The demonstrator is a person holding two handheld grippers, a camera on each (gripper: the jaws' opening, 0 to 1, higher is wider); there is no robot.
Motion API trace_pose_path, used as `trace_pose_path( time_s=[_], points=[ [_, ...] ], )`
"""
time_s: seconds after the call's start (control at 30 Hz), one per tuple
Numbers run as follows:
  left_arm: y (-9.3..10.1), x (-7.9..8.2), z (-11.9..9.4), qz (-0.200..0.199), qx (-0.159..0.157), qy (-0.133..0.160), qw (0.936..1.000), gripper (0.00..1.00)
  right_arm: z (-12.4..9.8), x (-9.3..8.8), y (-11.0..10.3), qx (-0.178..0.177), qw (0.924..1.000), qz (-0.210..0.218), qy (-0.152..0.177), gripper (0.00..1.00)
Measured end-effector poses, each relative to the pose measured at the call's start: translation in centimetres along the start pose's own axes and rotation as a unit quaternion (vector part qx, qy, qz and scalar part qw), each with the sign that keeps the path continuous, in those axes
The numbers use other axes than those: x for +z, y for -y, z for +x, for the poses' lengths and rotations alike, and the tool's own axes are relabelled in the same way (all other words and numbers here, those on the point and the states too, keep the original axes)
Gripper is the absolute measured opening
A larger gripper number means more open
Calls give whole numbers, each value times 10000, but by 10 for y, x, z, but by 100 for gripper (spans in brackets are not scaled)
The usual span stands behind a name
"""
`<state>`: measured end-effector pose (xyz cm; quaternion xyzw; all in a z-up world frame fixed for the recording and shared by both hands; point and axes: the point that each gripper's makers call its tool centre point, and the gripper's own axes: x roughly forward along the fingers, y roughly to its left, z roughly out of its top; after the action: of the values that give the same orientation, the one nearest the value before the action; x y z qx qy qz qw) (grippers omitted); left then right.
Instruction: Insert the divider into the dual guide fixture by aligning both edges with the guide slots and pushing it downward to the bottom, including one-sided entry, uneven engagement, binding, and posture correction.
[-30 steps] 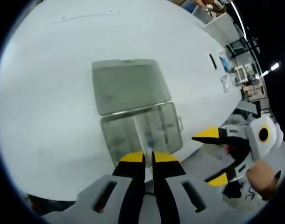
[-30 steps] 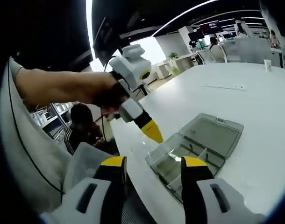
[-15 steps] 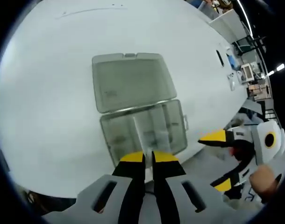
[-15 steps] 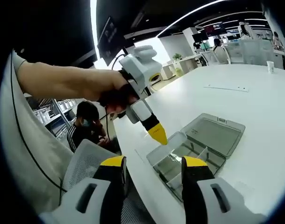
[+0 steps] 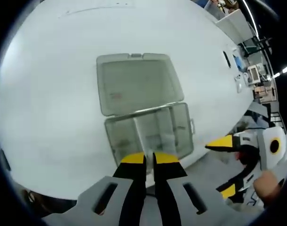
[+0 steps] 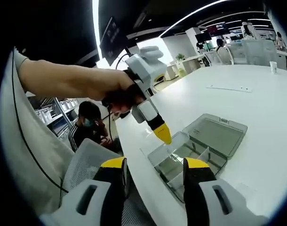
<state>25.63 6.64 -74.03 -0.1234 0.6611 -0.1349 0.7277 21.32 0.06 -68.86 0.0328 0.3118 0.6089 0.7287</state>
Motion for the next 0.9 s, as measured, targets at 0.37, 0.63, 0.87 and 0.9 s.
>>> trace_pose_path(
  time_s=[0.37, 0.63, 0.87, 0.9],
  points=[
    [-1, 2, 7, 71, 119, -23, 9999, 2, 1, -3, -2, 38, 9999, -113, -70, 48],
    [-2, 2, 10, 224, 266, -69, 9994, 2, 2, -4, -1, 56, 9999, -97, -67, 48],
    [-4, 4, 13, 265, 339, -87, 9990, 2, 1, -5, 1, 57, 9999, -78, -74, 48],
    [-5, 4, 13, 255, 357, -93, 9990, 2, 1, -5, 1, 60, 9999, -68, -69, 48]
  ],
)
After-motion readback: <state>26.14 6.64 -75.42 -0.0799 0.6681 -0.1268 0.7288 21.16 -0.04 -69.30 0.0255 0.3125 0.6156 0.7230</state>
